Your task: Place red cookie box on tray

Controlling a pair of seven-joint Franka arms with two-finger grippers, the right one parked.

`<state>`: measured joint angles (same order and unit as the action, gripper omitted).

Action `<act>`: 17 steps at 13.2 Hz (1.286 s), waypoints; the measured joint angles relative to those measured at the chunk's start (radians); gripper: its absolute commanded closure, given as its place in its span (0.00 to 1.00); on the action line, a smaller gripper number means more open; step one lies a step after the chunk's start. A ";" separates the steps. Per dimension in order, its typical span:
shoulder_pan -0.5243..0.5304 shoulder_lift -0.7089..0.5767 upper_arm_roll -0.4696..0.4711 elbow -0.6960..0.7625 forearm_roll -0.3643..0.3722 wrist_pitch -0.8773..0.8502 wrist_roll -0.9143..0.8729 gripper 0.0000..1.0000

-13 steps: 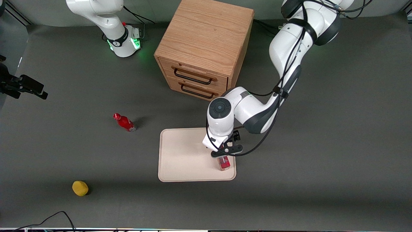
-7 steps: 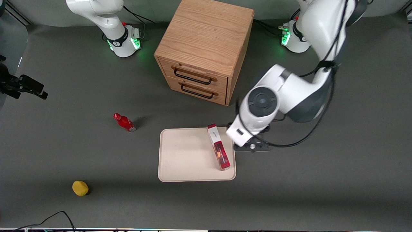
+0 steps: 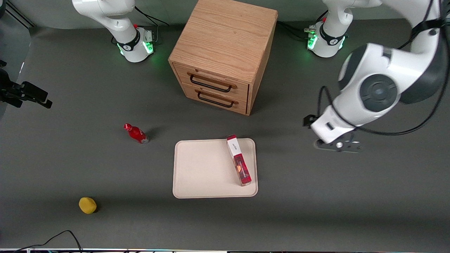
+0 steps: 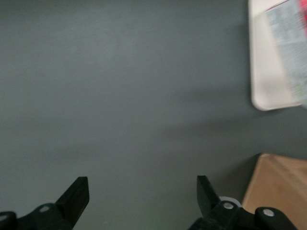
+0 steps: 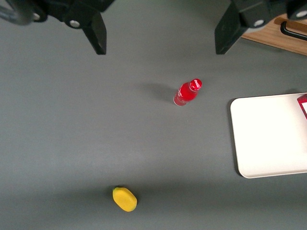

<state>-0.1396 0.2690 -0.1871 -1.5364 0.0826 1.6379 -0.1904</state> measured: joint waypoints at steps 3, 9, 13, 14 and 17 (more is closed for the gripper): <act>0.004 -0.143 0.115 -0.166 -0.022 0.024 0.132 0.00; 0.005 -0.304 0.260 -0.348 -0.027 0.094 0.165 0.00; 0.006 -0.347 0.333 -0.333 -0.029 0.097 0.257 0.00; 0.005 -0.349 0.335 -0.314 -0.029 0.091 0.257 0.00; -0.003 -0.344 0.336 -0.229 -0.029 0.044 0.257 0.00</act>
<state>-0.1422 -0.0753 0.1487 -1.7651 0.0532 1.6822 0.0668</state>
